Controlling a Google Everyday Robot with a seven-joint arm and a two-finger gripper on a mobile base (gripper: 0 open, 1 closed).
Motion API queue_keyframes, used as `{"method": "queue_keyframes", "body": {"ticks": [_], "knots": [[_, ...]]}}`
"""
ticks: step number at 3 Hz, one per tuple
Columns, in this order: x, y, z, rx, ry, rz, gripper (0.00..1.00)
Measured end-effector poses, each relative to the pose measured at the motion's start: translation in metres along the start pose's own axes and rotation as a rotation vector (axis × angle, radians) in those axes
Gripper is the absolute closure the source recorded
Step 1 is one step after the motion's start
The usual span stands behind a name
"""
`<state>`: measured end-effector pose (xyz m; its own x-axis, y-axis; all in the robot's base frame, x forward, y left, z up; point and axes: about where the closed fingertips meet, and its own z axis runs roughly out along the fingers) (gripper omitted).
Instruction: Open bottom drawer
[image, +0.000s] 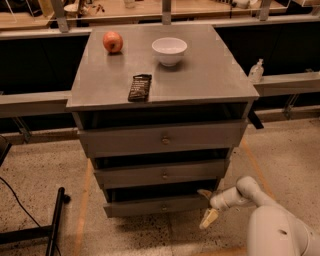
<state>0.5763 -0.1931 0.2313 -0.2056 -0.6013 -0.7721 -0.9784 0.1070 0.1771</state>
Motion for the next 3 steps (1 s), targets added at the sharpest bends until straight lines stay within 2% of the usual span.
{"method": "queue_keyframes", "body": {"ticks": [2, 3], "knots": [[0.008, -0.019, 0.013, 0.027, 0.064, -0.002, 0.0], [0.015, -0.025, 0.024, 0.015, 0.076, 0.002, 0.0]]}}
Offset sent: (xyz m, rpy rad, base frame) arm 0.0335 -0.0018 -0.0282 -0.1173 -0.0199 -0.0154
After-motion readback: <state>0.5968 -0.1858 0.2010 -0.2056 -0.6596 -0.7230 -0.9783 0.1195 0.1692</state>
